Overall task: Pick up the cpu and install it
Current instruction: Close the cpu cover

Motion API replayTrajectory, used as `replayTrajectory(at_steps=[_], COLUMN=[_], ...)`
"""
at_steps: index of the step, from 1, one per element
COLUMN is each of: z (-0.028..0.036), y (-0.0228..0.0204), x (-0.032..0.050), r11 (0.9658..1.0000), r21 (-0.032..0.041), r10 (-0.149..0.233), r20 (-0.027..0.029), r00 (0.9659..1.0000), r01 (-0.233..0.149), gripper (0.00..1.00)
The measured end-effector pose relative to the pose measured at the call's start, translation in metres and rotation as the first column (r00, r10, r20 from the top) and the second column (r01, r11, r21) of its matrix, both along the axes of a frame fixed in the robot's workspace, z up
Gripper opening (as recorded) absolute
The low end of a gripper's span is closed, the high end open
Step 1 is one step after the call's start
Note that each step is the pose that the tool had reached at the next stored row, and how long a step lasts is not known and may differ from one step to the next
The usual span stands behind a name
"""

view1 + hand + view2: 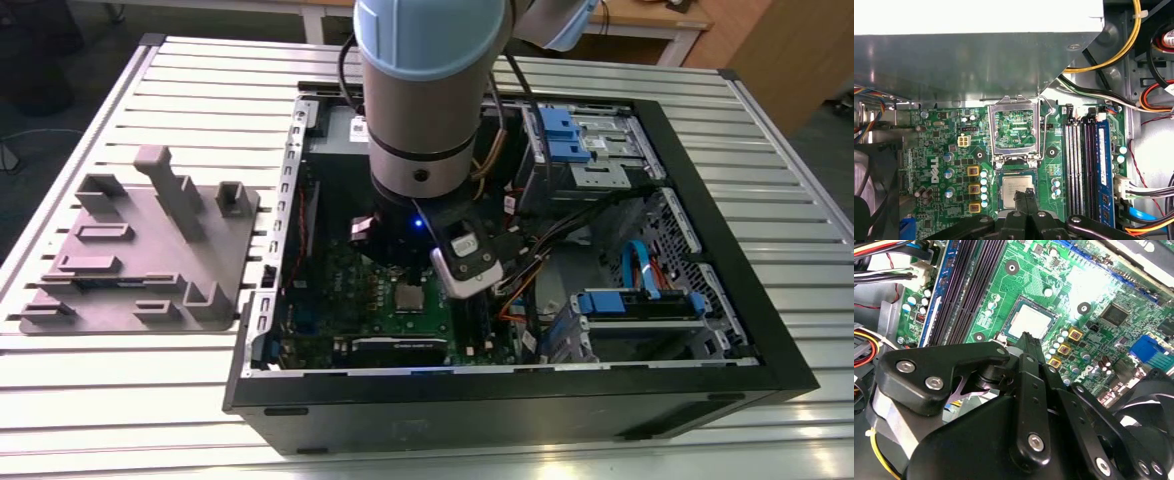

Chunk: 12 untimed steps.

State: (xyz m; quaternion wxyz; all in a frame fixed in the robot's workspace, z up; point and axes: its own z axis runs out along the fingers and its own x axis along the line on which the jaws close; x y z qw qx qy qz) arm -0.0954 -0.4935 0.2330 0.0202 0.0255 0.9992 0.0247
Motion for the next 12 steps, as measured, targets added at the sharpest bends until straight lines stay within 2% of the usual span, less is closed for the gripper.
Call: replayTrajectory(at_steps=[8,12], z=[0.0005,0.0004], y=[0.0,0.0], x=[0.0005,0.0065], r11=[1.0,1.0], r21=[-0.0001,0.0001], r10=[0.0,0.0], r20=[-0.0001,0.0], r00=[1.0,1.0], r01=[0.0,0.0], gripper=[0.1,0.1])
